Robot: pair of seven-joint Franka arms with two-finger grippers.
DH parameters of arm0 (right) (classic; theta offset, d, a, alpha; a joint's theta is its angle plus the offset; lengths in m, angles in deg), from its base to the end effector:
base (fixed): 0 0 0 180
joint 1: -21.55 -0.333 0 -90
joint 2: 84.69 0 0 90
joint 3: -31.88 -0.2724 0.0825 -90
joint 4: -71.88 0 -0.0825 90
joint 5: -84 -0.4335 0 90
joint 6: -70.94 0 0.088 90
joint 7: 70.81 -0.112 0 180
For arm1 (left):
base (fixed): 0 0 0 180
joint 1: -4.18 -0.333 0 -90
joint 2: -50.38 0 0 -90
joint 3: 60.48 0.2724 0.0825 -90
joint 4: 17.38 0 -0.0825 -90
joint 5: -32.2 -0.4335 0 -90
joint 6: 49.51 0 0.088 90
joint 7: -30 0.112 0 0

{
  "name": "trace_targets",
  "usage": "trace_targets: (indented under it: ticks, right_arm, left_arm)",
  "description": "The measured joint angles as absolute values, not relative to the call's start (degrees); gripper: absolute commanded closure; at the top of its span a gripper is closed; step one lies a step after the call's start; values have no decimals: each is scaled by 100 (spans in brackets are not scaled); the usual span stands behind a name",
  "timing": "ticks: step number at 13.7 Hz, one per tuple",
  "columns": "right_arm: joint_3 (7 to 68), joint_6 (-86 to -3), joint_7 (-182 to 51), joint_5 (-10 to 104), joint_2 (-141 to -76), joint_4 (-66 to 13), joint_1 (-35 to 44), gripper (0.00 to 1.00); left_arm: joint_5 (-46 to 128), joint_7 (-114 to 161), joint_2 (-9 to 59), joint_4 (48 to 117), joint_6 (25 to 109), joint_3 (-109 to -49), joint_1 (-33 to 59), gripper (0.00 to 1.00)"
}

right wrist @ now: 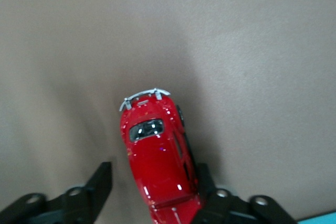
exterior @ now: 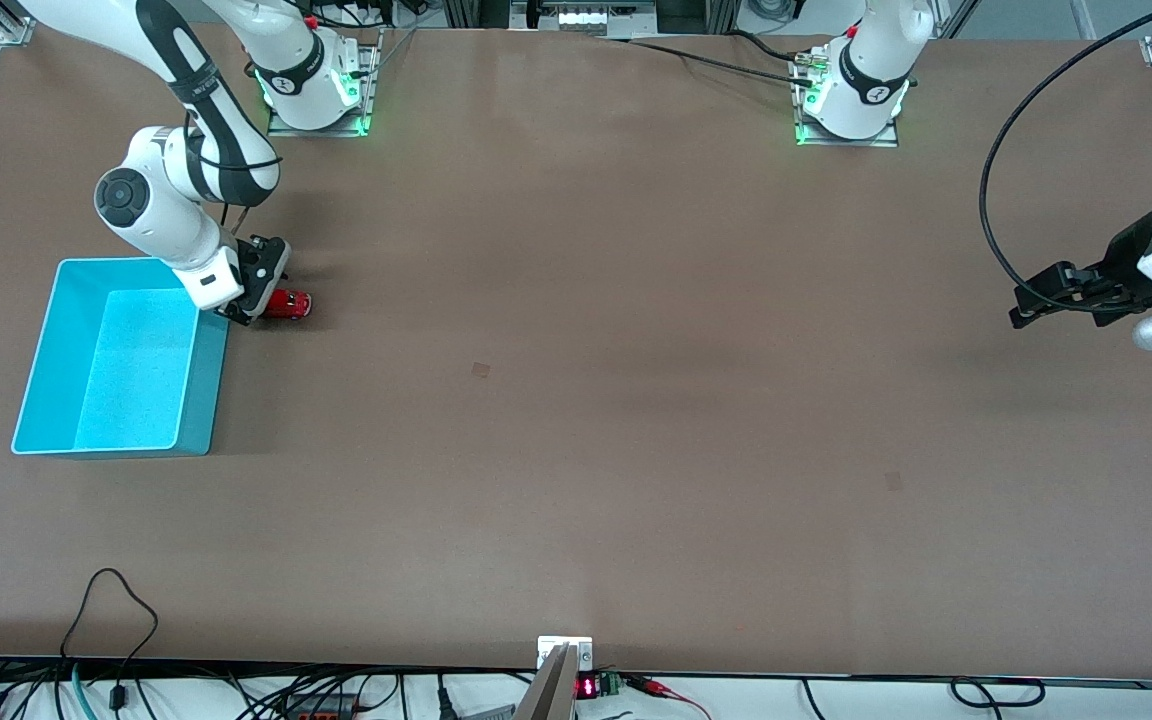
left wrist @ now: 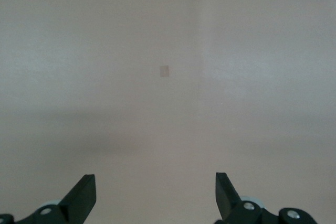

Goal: Wind red beetle toy and store in blue box
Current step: 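Lift the red car with the right gripper and carry it over the box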

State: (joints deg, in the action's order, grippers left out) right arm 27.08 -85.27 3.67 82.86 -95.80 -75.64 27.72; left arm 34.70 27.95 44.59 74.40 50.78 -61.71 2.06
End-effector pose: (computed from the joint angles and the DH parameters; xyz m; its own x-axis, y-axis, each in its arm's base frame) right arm 0.4515 -0.0084 0.0955 0.3095 0.9508 0.0113 0.9500 -0.3086 -0.0466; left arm 0.6434 0.0063 0.5128 0.9972 0.0592 0.0456 0.0571 -0.9973 0.0471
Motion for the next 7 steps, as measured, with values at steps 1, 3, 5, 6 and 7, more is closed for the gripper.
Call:
trace_targets:
  ticks: [1,3,5,6,7]
  right_arm:
    - [2700,-8582,375,8286,-9579,-7563,2768,95]
    - [2686,-8614,379,8287,-9575,-7555,2754,99]
    - [2673,-8625,379,8287,-9570,-7526,2749,99]
    - [2667,-8633,377,8287,-9564,-7480,2748,100]
    - [2666,-8644,368,8285,-9552,-7404,2748,100]
  left_arm:
    - [3470,2795,4457,7443,5078,-6171,206,0]
    - [3470,2795,4457,7445,5078,-6172,206,0]
    - [3470,2795,4457,7446,5078,-6172,206,0]
    - [3470,2799,4457,7447,5078,-6172,206,0]
    - [3470,2801,4457,7449,5078,-6172,206,0]
